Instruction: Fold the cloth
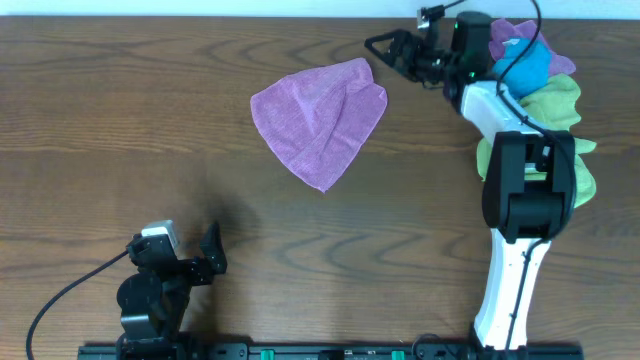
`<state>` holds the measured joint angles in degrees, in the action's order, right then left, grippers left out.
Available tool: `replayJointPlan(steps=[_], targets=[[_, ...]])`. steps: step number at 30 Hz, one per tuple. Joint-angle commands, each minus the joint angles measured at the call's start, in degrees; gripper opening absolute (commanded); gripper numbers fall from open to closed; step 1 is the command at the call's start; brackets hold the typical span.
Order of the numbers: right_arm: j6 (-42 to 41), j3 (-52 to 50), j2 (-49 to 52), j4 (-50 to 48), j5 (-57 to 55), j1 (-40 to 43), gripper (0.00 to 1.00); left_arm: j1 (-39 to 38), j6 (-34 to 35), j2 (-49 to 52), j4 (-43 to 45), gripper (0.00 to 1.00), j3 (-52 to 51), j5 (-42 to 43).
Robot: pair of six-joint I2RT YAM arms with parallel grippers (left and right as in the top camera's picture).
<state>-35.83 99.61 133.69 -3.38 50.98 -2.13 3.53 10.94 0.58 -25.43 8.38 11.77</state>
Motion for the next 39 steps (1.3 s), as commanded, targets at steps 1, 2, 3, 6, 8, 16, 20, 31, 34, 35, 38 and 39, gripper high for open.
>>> replayJointPlan(steps=[1,2,3,6,8,16,20,31,34,35,38,39], targets=[[10.4,5.0,0.5,6.9,-7.0,0.3,0.97,-0.2,0.2,-0.3,-0.2,0.95,-1.0,-0.2],[14.3,6.4,0.5,13.0,-7.1,-0.3,0.82,-0.2,0.2,-0.3,-0.2,0.95,-1.0,-0.2],[18.5,7.1,0.5,18.0,-7.5,-1.2,0.38,-0.2,0.2,-0.3,-0.2,0.96,-1.0,-0.2],[22.4,7.7,0.5,27.2,-13.3,-3.3,0.01,-0.2,0.2,-0.3,-0.2,0.95,-1.0,-0.2],[25.5,8.3,0.4,32.2,-16.4,-4.8,0.01,-0.2,0.2,-0.3,-0.2,0.95,-1.0,-0.2],[33.2,8.3,0.5,38.9,-40.6,-11.3,0.01,-0.2,0.2,-0.3,-0.2,0.95,-1.0,-0.2],[33.1,8.2,0.5,36.3,-47.3,-13.2,0.01,-0.2,0.2,-0.3,-0.2,0.95,-1.0,-0.2],[30.3,8.1,2.4,27.1,-43.8,-17.5,0.01,-0.2,0.2,-0.3,-0.2,0.95,-1.0,-0.2],[30.3,8.1,2.5,26.7,-43.9,-18.8,0.01,-0.2,0.2,-0.3,-0.2,0.95,-1.0,-0.2],[30.3,8.1,2.9,26.4,-44.1,-19.2,0.01,-0.2,0.2,-0.3,-0.2,0.95,-1.0,-0.2],[30.2,8.1,4.2,26.3,-44.1,-19.6,0.01,-0.2,0.2,-0.3,-0.2,0.95,-1.0,-0.2],[29.7,8.1,4.7,26.4,-44.1,-19.6,0.01,-0.2,0.2,-0.3,-0.2,0.95,-1.0,-0.2]])
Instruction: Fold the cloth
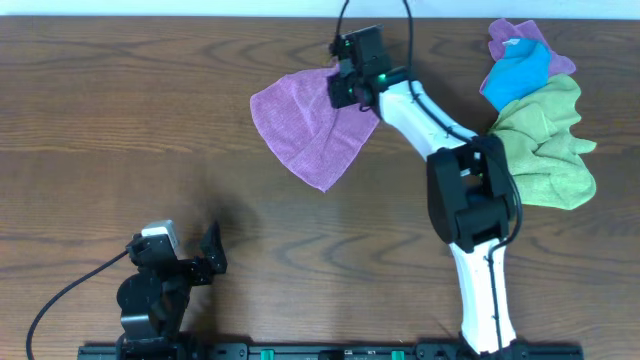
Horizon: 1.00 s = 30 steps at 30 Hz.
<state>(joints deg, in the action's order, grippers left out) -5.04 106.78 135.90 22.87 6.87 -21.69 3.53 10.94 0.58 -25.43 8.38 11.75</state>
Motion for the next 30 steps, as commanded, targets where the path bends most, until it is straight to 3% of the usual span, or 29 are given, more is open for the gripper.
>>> replayJointPlan(steps=[1,8,23,30], targets=[[-1.5,1.0,3.1,0.4,0.1,-0.1,0.01,-0.2,0.2,-0.3,-0.2,0.95,-1.0,-0.2],[-1.7,1.0,4.1,7.9,0.2,-0.1,0.01,-0.2,0.2,-0.3,-0.2,0.96,-1.0,-0.2],[3.9,1.9,4.0,39.1,13.7,-5.1,0.01,-0.2,0.2,-0.3,-0.2,0.95,-1.0,-0.2],[8.5,5.9,4.0,45.5,14.2,-7.3,0.01,-0.2,0.2,-0.3,-0.2,0.95,-1.0,-0.2]])
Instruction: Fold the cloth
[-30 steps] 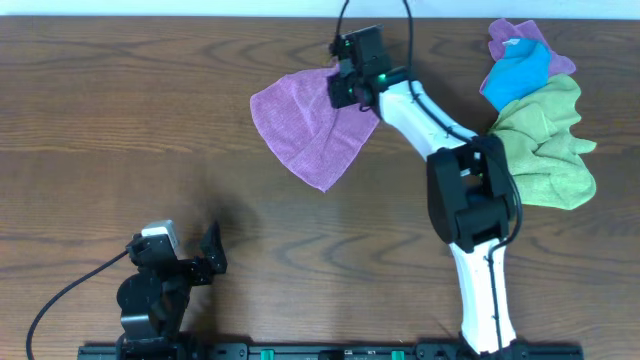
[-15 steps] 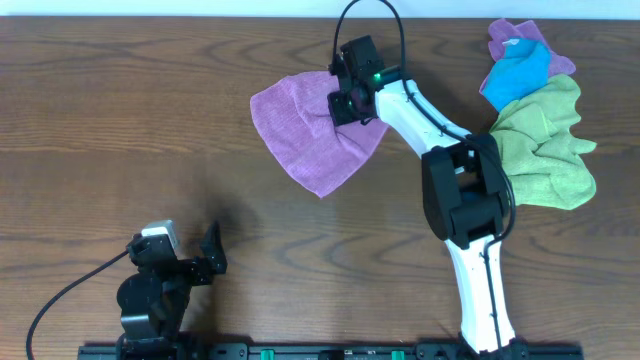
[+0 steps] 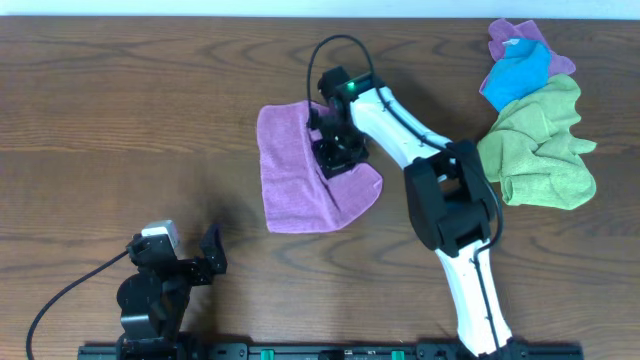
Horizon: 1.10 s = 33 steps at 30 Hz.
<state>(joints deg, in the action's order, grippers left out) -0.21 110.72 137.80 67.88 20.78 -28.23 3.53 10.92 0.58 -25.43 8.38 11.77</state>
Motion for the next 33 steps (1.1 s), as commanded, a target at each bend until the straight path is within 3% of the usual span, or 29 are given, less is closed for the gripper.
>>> replayJointPlan(steps=[1,10,11,12,15,19,22,29,33], targets=[[4.1,3.3,2.1,0.7,0.2,-0.8,0.01,-0.2,0.2,-0.3,-0.2,0.95,-1.0,-0.2],[5.5,17.1,2.1,6.7,-3.7,1.5,0.02,-0.2,0.2,-0.3,-0.2,0.95,-1.0,-0.2],[5.6,18.0,2.1,7.6,-3.8,1.8,0.13,-0.2,0.2,-0.3,-0.2,0.95,-1.0,-0.2],[5.6,18.9,2.1,8.9,-3.8,2.2,0.14,-0.2,0.2,-0.3,-0.2,0.96,-1.0,-0.2],[5.6,21.0,1.9,12.1,-3.9,3.9,0.02,-0.2,0.2,-0.3,-0.2,0.95,-1.0,-0.2],[5.6,21.7,0.2,12.5,-3.9,8.5,0.04,-0.2,0.2,-0.3,-0.2,0.95,-1.0,-0.2],[6.1,21.7,-1.6,12.9,-3.8,13.0,0.13,-0.2,0.2,-0.3,-0.2,0.95,-1.0,-0.2],[13.4,21.6,-3.7,13.8,3.5,21.7,0.54,-0.2,0.2,-0.3,-0.2,0.95,-1.0,-0.2],[14.2,21.6,-5.0,11.5,3.5,24.0,0.57,-0.2,0.2,-0.3,-0.2,0.95,-1.0,-0.2]])
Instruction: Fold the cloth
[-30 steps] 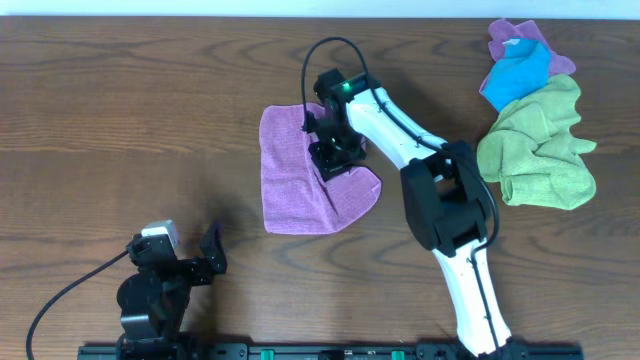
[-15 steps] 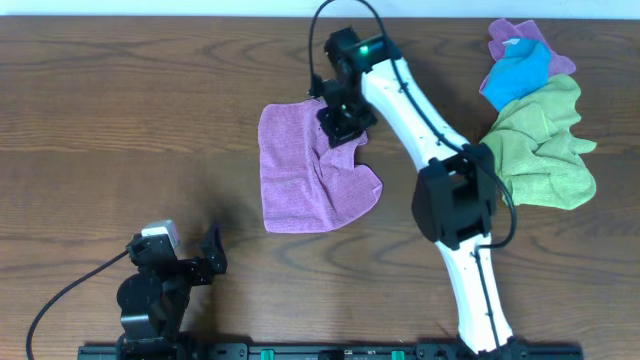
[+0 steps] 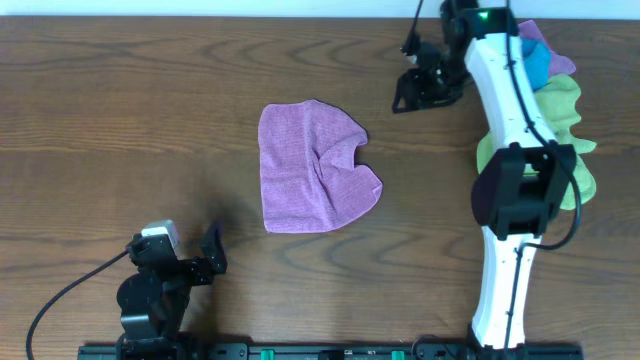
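The purple cloth (image 3: pixel 312 172) lies on the wooden table left of centre. It is a rough rectangle with a rumpled flap folded over its right side and a rounded lower-right corner. My right gripper (image 3: pixel 402 100) hangs over bare table up and to the right of the cloth, well clear of it. Its fingers look open and hold nothing. My left gripper (image 3: pixel 214 250) rests near the front edge at the lower left, far from the cloth, and its fingers are too dark to read.
A heap of other cloths lies at the far right behind my right arm: a green one (image 3: pixel 565 120), a blue one (image 3: pixel 538 62) and a purple one (image 3: pixel 530 35). The table's front rail runs along the bottom edge.
My right gripper was down on the middle of the purple cloth. It has let go and now sits up and to the right of it. The cloth stays in its folded shape.
The cloth first lay as a wide fan with its point toward me, my right gripper open near the cloth heap. Then the gripper was at the cloth's upper right corner. Later it pressed on the middle of a squarer, folded cloth. Now the cloth lies alone.
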`<state>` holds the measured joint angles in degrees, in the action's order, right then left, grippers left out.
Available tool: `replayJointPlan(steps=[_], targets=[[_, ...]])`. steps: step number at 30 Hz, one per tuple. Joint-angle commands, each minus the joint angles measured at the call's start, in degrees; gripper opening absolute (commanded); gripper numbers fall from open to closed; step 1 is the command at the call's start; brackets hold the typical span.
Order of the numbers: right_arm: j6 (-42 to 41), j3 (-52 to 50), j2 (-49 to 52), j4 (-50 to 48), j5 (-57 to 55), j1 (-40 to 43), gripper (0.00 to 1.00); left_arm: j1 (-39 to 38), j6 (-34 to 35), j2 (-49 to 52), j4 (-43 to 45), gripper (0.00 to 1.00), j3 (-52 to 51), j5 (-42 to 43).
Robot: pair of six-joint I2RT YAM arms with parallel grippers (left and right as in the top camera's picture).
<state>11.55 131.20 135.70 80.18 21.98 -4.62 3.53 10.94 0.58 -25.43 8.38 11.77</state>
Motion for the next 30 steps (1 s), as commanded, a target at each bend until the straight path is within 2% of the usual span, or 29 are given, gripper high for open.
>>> replayJointPlan(steps=[1,5,10,14,17,20,25,30], targets=[[2.4,1.1,-3.6,-1.9,2.1,1.1,0.58,-0.2,0.2,-0.3,-0.2,0.95,-1.0,-0.2],[2.5,1.1,-5.9,-6.7,0.2,1.7,0.64,-0.2,0.2,-0.3,-0.2,0.95,-1.0,-0.2],[7.0,1.1,-8.4,-15.5,-0.8,1.6,0.70,-0.2,0.2,-0.3,-0.2,0.95,-1.0,-0.2],[6.9,1.1,-8.7,-11.6,-1.6,1.7,0.65,-0.2,0.2,-0.3,-0.2,0.95,-1.0,-0.2],[7.0,-1.2,-12.7,-11.7,-4.6,1.7,0.68,-0.2,0.2,-0.3,-0.2,0.95,-1.0,-0.2],[7.0,-9.1,-20.6,-16.2,-5.2,3.2,0.71,-0.2,0.2,-0.3,-0.2,0.95,-1.0,-0.2],[6.2,-36.1,-36.7,-34.0,-4.9,5.3,0.83,-0.2,0.2,-0.3,-0.2,0.95,-1.0,-0.2],[4.1,-52.6,-39.5,-46.9,-4.9,2.6,0.82,-0.2,0.2,-0.3,-0.2,0.95,-1.0,-0.2]])
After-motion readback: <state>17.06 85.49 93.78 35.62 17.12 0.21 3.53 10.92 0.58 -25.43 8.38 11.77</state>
